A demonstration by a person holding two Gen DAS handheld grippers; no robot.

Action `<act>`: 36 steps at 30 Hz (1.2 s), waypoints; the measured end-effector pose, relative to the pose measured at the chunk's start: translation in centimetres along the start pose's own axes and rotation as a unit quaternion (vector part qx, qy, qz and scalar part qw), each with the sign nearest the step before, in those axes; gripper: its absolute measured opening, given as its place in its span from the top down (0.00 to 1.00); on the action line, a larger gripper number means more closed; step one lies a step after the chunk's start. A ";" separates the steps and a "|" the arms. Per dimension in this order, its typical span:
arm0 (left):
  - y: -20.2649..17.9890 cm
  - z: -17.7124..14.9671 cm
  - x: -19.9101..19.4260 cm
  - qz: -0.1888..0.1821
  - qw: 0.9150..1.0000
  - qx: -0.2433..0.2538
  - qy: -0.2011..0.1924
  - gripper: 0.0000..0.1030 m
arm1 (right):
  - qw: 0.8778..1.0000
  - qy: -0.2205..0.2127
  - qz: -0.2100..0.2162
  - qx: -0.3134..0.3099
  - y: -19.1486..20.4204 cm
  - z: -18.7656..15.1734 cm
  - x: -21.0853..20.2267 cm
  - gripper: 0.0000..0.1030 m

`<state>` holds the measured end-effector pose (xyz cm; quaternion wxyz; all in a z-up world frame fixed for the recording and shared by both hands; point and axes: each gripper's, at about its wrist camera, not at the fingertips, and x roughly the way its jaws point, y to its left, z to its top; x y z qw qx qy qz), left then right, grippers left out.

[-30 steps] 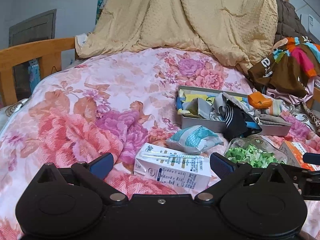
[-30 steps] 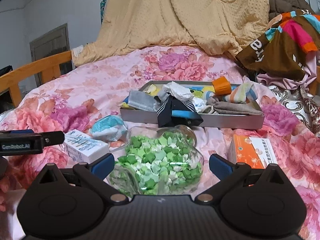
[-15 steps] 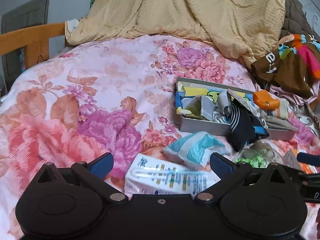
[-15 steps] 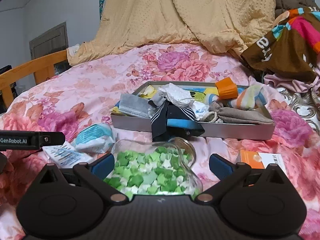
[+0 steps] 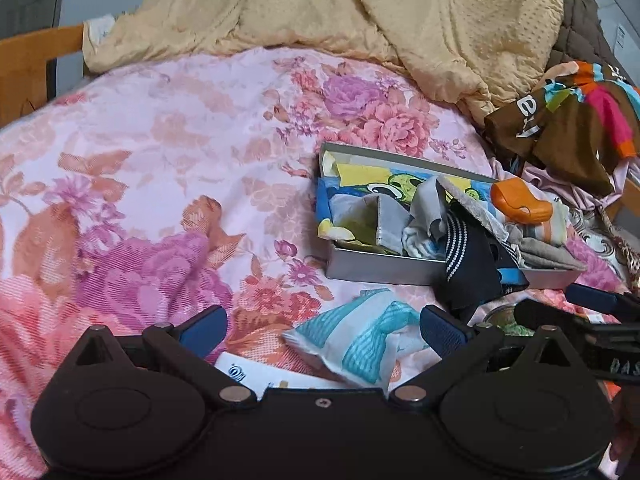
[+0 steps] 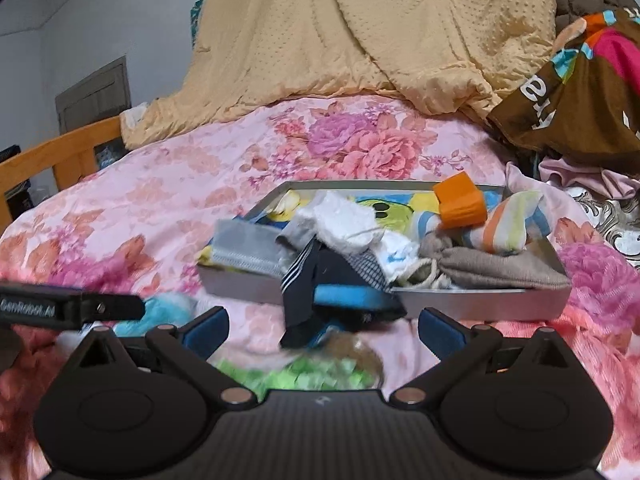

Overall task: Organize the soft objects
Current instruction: 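Grasp the light-blue striped cloth with the left tool while the right tool grasps the navy sock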

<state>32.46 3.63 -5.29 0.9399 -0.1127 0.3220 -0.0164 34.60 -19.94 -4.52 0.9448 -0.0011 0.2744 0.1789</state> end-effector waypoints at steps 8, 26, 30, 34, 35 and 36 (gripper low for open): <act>-0.3 0.7 2.1 -0.040 0.999 -0.009 0.033 0.02 | 0.999 0.027 0.015 0.022 -1.3 2.1 3.3 0.00; -1.4 1.5 4.3 -0.057 0.995 0.003 0.082 0.20 | 0.997 0.046 -0.022 -0.049 0.6 2.2 5.5 0.36; -1.6 1.3 4.4 -0.057 0.995 0.003 0.084 0.24 | 0.997 0.042 -0.030 -0.059 1.0 2.0 5.4 0.50; -1.5 1.1 4.3 -0.061 0.995 0.001 0.084 0.27 | 0.997 0.036 -0.033 -0.066 1.2 1.9 5.3 0.69; -1.4 1.0 4.2 -0.061 0.995 0.000 0.083 0.28 | 0.997 0.035 -0.033 -0.065 1.1 1.9 5.2 0.70; -1.3 1.0 4.2 -0.062 0.995 -0.002 0.083 0.31 | 0.997 0.034 -0.032 -0.064 1.1 1.8 5.2 0.73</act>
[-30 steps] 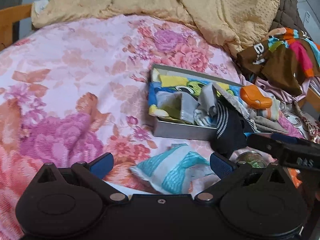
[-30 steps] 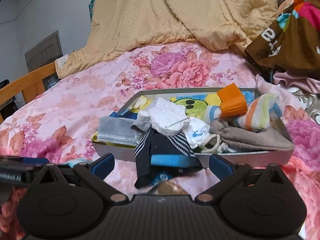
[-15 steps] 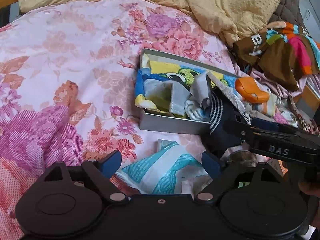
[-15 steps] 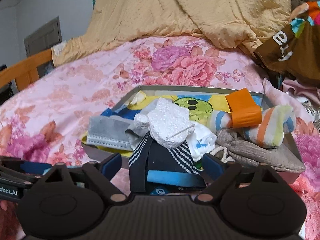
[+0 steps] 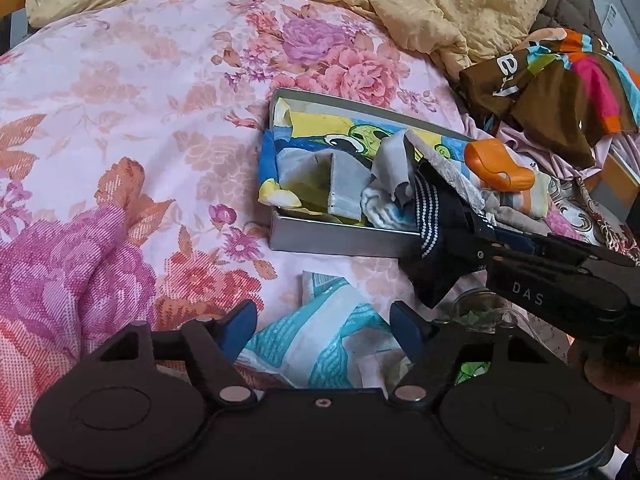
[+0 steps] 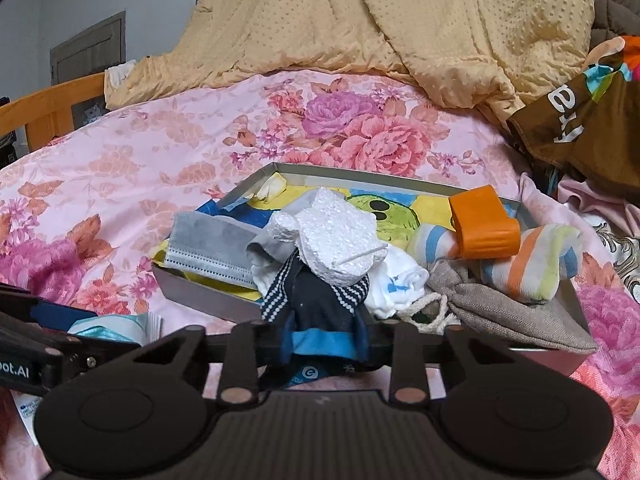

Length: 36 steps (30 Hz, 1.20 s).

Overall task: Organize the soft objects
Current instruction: 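Grasp the light-blue striped cloth with the left tool while the right tool grasps the navy sock, then carry the light-blue cloth and navy sock into the metal tray and lower them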

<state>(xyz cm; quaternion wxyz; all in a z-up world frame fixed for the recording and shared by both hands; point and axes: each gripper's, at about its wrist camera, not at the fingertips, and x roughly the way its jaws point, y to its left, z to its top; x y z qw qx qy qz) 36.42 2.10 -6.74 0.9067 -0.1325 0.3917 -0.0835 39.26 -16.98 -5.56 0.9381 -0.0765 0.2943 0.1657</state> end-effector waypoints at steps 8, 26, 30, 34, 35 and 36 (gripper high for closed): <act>0.4 -0.5 -0.4 -0.013 1.000 -0.005 0.003 0.50 | 1.000 -0.005 0.001 0.010 0.0 -0.4 -0.6 0.83; -0.2 0.7 -3.3 -0.009 0.998 -0.046 -0.052 0.60 | 0.987 0.005 0.103 0.121 -2.5 0.7 -3.2 0.94; -0.8 1.6 -3.9 -0.008 0.997 -0.047 -0.067 0.60 | 0.985 -0.017 0.109 0.132 -3.4 1.8 -4.1 0.94; -1.8 2.7 -4.2 -0.010 0.996 -0.041 -0.081 0.60 | 0.983 -0.041 0.111 0.143 -4.6 3.0 -4.8 0.94; -2.1 3.1 -4.3 -0.011 0.995 -0.040 -0.085 0.60 | 0.982 -0.047 0.112 0.147 -5.0 3.3 -4.9 0.94; -2.4 3.6 -4.3 -0.012 0.995 -0.040 -0.090 0.60 | 0.980 -0.055 0.114 0.153 -5.5 3.7 -5.1 0.94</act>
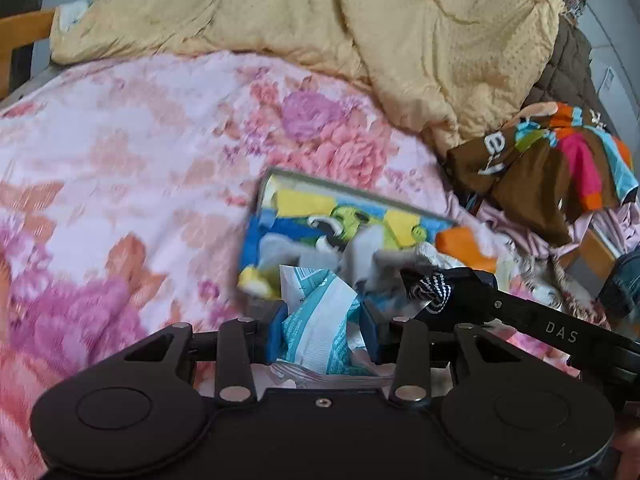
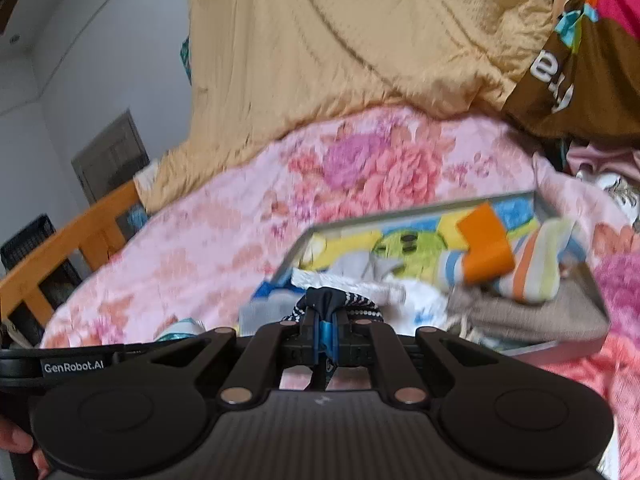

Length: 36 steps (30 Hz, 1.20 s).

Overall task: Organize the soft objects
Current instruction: 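Carry the light-blue cloth and navy sock into the metal tray and lower them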

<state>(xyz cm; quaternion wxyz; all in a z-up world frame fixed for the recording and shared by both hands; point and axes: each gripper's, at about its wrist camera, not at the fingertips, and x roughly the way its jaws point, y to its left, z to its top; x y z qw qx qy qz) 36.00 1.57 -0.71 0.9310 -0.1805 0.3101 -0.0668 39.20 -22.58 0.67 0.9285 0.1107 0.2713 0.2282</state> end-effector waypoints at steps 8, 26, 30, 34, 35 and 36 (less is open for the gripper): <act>-3.1 3.8 1.5 -0.014 0.999 0.004 -0.045 0.60 | 0.997 -0.062 0.026 0.028 -2.7 3.4 -1.7 0.94; -6.9 6.3 13.3 0.016 0.999 0.001 -0.043 0.60 | 0.995 -0.087 -0.009 0.052 -8.0 3.7 3.7 0.94; -6.8 6.0 14.4 0.027 0.999 0.000 -0.047 0.60 | 0.996 -0.080 0.001 0.049 -7.7 3.3 4.4 0.94; -6.2 5.7 15.0 0.041 0.998 -0.009 -0.041 0.59 | 0.997 -0.067 0.005 0.044 -7.3 2.9 5.3 0.93; -6.0 5.6 15.1 0.043 0.998 -0.014 -0.040 0.59 | 0.997 -0.062 0.003 0.044 -7.2 2.8 5.6 0.93; -5.8 5.4 15.2 0.044 0.998 -0.019 -0.038 0.59 | 0.997 -0.056 0.001 0.044 -7.2 2.6 5.9 0.93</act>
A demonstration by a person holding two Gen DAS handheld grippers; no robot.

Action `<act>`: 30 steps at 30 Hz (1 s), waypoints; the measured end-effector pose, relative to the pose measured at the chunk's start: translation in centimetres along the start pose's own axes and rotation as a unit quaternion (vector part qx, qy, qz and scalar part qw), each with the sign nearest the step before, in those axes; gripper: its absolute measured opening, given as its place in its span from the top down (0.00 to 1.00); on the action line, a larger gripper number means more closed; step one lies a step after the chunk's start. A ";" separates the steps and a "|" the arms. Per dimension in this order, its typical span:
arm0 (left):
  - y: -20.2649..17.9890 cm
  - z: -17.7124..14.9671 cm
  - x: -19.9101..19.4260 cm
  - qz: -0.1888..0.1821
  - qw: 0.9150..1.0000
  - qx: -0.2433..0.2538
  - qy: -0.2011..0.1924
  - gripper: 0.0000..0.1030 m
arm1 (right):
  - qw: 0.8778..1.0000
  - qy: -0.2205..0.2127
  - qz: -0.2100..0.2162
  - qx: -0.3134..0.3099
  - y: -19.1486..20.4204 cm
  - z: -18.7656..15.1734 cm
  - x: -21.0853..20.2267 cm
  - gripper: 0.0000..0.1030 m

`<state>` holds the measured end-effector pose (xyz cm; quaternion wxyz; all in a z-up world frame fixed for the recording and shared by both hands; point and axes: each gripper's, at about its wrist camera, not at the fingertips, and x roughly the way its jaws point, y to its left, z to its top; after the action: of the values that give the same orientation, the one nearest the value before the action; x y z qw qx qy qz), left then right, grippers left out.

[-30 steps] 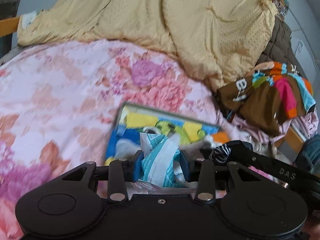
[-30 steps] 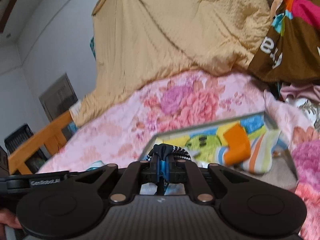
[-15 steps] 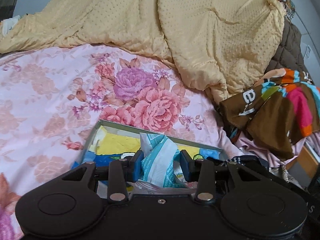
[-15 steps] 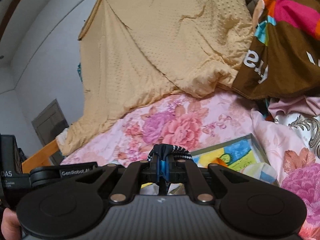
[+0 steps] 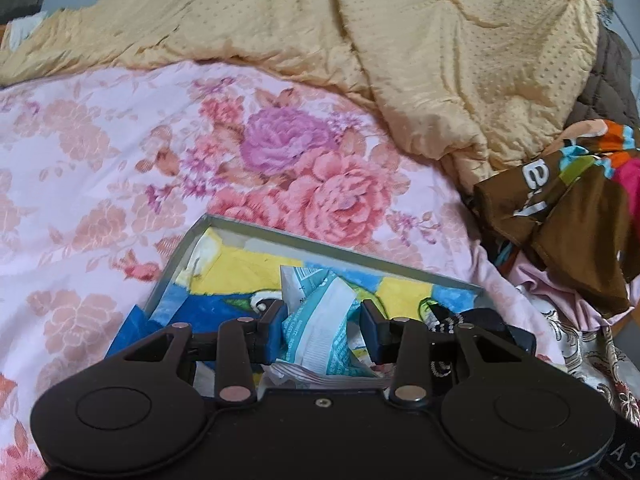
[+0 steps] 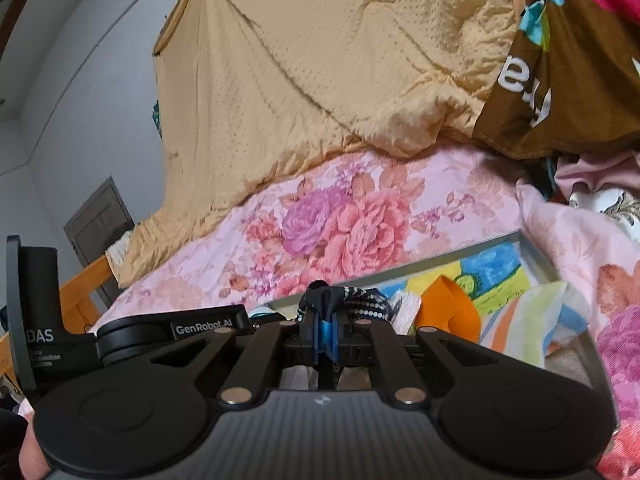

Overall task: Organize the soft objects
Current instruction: 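Carry the light-blue cloth and navy sock into the metal tray and lower them, then open the left tool on the light-blue cloth while the right tool releases the navy sock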

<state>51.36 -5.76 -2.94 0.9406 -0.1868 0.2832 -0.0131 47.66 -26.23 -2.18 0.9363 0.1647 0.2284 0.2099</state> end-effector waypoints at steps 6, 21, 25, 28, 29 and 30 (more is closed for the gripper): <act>0.8 -0.8 0.5 0.007 1.000 -0.011 0.008 0.58 | 1.000 0.023 -0.013 0.006 -0.4 -0.6 1.0 0.92; 1.2 -0.7 -0.6 0.018 0.999 -0.008 0.029 0.50 | 0.997 0.053 -0.050 -0.002 0.4 -1.2 1.3 0.87; 1.3 -0.6 -1.2 0.019 0.999 -0.003 0.029 0.47 | 0.997 0.049 -0.062 -0.012 0.8 -1.0 0.7 0.83; 1.3 -0.4 -1.8 0.019 0.999 -0.001 0.030 0.44 | 0.996 0.046 -0.070 -0.017 1.2 -0.9 0.2 0.80; 1.2 -0.4 -2.0 0.019 0.999 0.002 0.031 0.43 | 0.996 0.044 -0.073 -0.020 1.4 -0.9 -0.1 0.80; 1.1 -0.3 -2.2 0.019 0.999 0.006 0.032 0.42 | 0.996 0.041 -0.077 -0.023 1.6 -0.8 -0.4 0.76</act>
<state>49.26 -4.52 -2.44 0.9322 -0.1757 0.3164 -0.0031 46.46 -24.88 -2.06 0.9432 0.1160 0.2731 0.1493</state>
